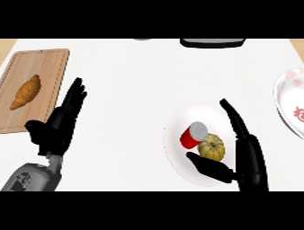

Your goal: Pick the squash from the plate and place it in the bowl

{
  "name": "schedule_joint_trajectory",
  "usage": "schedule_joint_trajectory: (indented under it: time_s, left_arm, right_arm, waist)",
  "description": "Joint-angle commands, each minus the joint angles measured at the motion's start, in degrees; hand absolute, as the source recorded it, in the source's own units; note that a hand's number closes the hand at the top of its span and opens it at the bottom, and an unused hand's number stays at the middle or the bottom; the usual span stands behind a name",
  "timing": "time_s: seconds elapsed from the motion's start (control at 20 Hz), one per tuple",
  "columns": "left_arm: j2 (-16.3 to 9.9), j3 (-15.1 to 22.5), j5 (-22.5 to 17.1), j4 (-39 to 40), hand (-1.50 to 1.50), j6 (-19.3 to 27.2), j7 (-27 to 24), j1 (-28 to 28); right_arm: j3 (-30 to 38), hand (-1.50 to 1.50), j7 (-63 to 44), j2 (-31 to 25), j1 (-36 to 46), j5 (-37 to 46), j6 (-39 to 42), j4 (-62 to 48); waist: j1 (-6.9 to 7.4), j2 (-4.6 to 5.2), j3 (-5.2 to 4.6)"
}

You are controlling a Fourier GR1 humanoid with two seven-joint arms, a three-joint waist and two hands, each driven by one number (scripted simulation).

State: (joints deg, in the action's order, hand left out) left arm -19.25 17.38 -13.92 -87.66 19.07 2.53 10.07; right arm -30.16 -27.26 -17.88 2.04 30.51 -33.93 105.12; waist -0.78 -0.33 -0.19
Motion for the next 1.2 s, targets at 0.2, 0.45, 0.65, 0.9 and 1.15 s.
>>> schedule_joint_trajectory:
  time_s: [0.2,0.45,0.65,0.9,1.15]
  left_arm:
    - [-0.7,-0.9,0.0,-3.9,0.00,-1.1,3.6,-0.1]
    - [1.4,-0.5,1.7,-1.0,0.00,-1.2,1.2,0.3]
    - [3.1,-1.2,2.3,4.1,0.00,-2.3,-2.5,1.2]
    - [1.7,-1.3,2.5,-2.7,0.00,-2.0,2.6,-0.4]
    - [4.6,-2.8,3.7,3.6,0.00,-4.6,-4.1,-1.8]
  right_arm:
    - [3.0,-1.50,-29.4,-1.9,7.8,9.7,18.0,9.6]
    - [4.5,-1.50,-42.7,4.7,18.1,6.3,27.1,5.8]
    - [4.9,-1.50,-41.2,4.5,14.2,2.2,29.9,2.3]
    - [7.0,-1.50,-43.3,4.6,14.3,-0.5,34.3,-0.1]
    - [7.2,-1.50,-40.0,5.5,9.7,-0.7,34.7,2.2]
  waist:
    - [0.82,0.04,0.11]
    - [1.21,0.23,0.08]
    - [0.40,0.45,0.12]
    - [0.99,0.24,0.18]
    - [0.69,0.32,0.17]
